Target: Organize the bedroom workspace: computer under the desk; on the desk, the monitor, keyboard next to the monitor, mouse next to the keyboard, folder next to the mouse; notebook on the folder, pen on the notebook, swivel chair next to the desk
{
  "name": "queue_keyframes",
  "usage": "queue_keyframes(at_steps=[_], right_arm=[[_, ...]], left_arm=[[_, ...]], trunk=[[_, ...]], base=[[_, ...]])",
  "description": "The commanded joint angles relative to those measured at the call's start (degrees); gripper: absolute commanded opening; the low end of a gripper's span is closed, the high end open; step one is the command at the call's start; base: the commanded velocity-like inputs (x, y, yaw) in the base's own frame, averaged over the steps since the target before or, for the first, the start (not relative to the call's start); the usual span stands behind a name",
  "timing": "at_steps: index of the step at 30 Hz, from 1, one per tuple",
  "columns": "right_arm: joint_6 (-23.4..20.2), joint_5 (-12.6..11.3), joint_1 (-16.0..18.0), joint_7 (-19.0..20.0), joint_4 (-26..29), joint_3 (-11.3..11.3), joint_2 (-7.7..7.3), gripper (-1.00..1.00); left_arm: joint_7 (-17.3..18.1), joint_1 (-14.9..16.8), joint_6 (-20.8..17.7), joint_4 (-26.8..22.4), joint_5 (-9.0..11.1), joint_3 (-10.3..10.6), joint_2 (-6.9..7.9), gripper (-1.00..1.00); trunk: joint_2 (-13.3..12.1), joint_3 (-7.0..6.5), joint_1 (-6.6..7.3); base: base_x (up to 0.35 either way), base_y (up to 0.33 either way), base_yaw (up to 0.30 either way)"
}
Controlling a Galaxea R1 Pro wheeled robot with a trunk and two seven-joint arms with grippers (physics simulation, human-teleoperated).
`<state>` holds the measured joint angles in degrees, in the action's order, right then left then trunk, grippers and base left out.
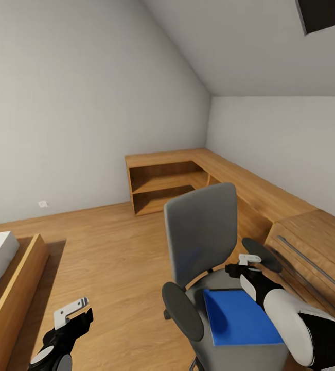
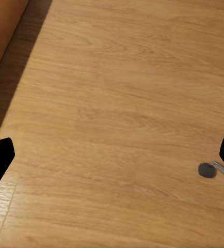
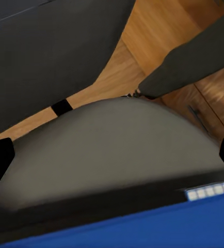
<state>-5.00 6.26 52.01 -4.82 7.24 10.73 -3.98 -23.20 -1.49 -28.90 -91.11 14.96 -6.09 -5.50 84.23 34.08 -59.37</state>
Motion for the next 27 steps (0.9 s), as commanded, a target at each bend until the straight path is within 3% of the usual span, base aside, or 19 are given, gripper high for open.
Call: queue_keyframes(at_steps=[1,7,18,20,24,27], right_arm=[[-0.27,0.16,0.02,0.14,0.08,0.44,0.01,1.00],[2.02,-3.48,-0.06,0.26,0.20,0.52,-0.41,1.00],[2.92,-4.28,-0.12,1.13,0.05,0.42,-0.29,1.00],[2.97,-4.21,-0.14,2.32,0.08,0.39,-0.29,1.00],[3.05,-3.91,-0.21,8.56,0.18,0.29,-0.49,1.00],[3.06,-3.85,-0.21,10.29,0.21,0.27,-0.62,1.00]], left_arm=[[-0.35,0.00,-0.17,-0.11,0.60,0.00,-0.03,1.00],[-0.38,0.04,-0.27,-0.04,0.53,0.38,-0.10,1.00],[-0.44,0.04,-0.28,-0.03,0.51,0.46,-0.11,1.00],[-0.44,0.03,-0.25,-0.03,0.51,0.46,-0.12,1.00],[-0.44,0.04,-0.20,-0.03,0.51,0.46,-0.13,1.00],[-0.44,0.04,-0.21,-0.03,0.51,0.46,-0.10,1.00]], trunk=[[0.44,0.23,-0.23],[2.85,1.30,-1.54],[7.26,3.28,-3.96],[8.06,3.64,-4.40],[9.67,4.36,-5.28],[10.87,4.89,-5.94]], base=[[0.000,0.000,0.000],[0.000,0.000,0.000],[0.000,0.000,0.000],[0.000,0.000,0.000],[0.000,0.000,0.000],[0.000,0.000,0.000]])
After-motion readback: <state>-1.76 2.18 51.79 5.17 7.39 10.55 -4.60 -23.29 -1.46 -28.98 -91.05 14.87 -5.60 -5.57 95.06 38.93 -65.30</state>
